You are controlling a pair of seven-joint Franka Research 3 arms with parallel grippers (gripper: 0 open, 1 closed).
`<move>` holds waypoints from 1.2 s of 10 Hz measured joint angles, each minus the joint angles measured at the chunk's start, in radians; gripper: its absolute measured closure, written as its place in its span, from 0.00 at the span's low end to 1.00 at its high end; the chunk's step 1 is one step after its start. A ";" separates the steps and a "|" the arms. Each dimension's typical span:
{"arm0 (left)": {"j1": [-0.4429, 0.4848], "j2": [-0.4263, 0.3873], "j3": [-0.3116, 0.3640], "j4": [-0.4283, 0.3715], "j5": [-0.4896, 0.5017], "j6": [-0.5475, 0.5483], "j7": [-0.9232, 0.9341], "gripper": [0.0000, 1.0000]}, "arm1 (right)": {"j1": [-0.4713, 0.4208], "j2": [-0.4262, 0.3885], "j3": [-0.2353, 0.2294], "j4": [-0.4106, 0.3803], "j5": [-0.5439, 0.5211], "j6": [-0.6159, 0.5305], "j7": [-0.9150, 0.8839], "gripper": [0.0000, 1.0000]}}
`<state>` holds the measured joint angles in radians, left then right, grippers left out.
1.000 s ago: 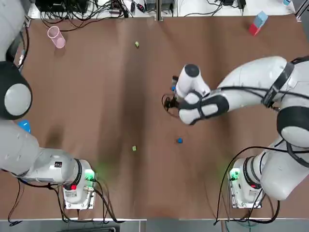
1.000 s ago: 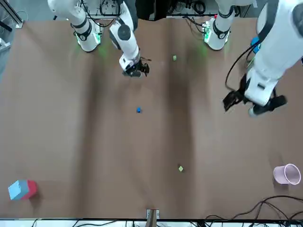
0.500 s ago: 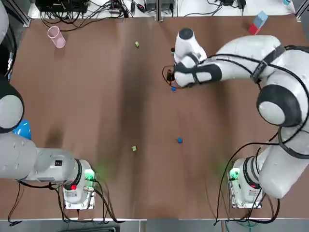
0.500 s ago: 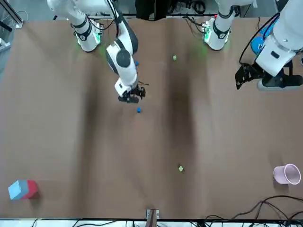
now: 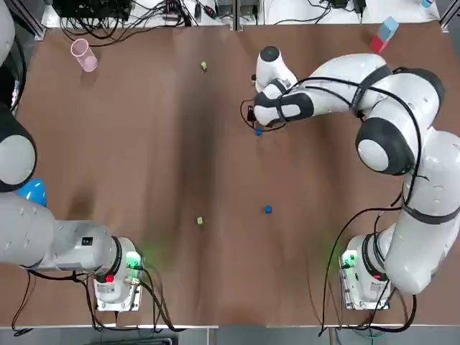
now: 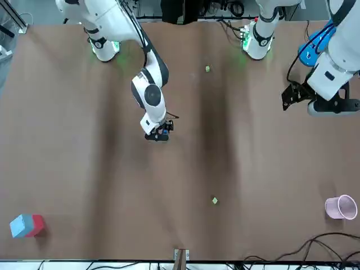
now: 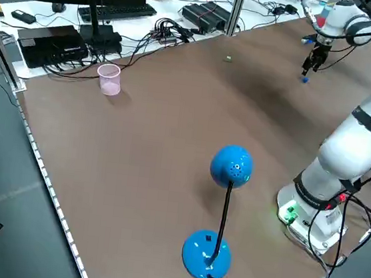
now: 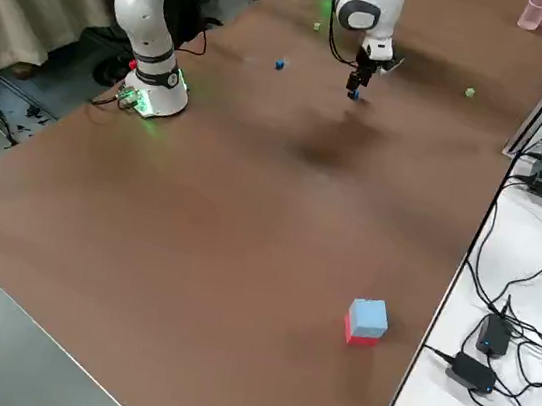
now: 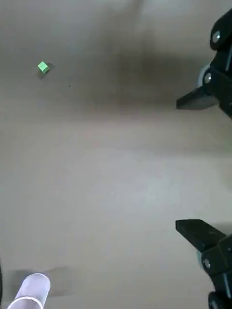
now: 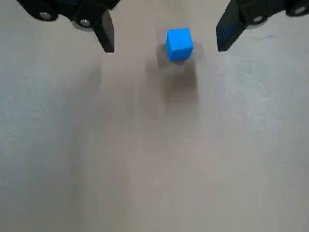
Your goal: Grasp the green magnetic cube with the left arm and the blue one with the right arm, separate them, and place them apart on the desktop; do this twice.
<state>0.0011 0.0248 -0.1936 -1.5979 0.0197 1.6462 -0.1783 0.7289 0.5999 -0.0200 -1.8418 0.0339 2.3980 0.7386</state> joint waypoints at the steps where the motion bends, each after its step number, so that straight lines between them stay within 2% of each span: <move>1: 0.000 0.003 0.000 0.000 0.000 0.003 0.000 0.00 | 0.002 0.011 0.003 0.002 0.000 0.008 -0.001 0.12; 4: 0.009 0.003 0.000 0.005 -0.002 0.016 -0.001 0.00 | 0.004 0.015 0.023 0.003 0.000 0.011 -0.002 0.35; 5: 0.010 0.003 0.000 0.005 -0.015 0.020 -0.002 0.00 | 0.005 0.016 0.030 0.003 0.000 0.011 -0.002 0.45; 6: 0.012 0.003 0.000 0.005 -0.031 0.020 -0.003 0.00 | 0.005 0.016 0.033 0.003 -0.001 0.011 -0.002 0.51; 7: 0.013 0.003 0.001 0.005 -0.037 0.020 -0.004 0.00 | 0.005 0.016 0.034 0.003 -0.001 0.011 -0.002 0.70; 8: 0.013 0.003 0.001 0.005 -0.037 0.020 -0.005 0.00 | 0.005 0.016 0.033 0.005 -0.001 0.011 -0.002 0.78; 12: 0.016 0.004 0.002 0.005 -0.037 0.020 -0.006 0.00 | -0.002 0.016 -0.004 0.060 -0.003 0.014 -0.002 0.78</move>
<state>0.0171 0.0283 -0.1920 -1.5926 -0.0178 1.6661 -0.1838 0.7265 0.6155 -0.0239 -1.7814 0.0308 2.4121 0.7363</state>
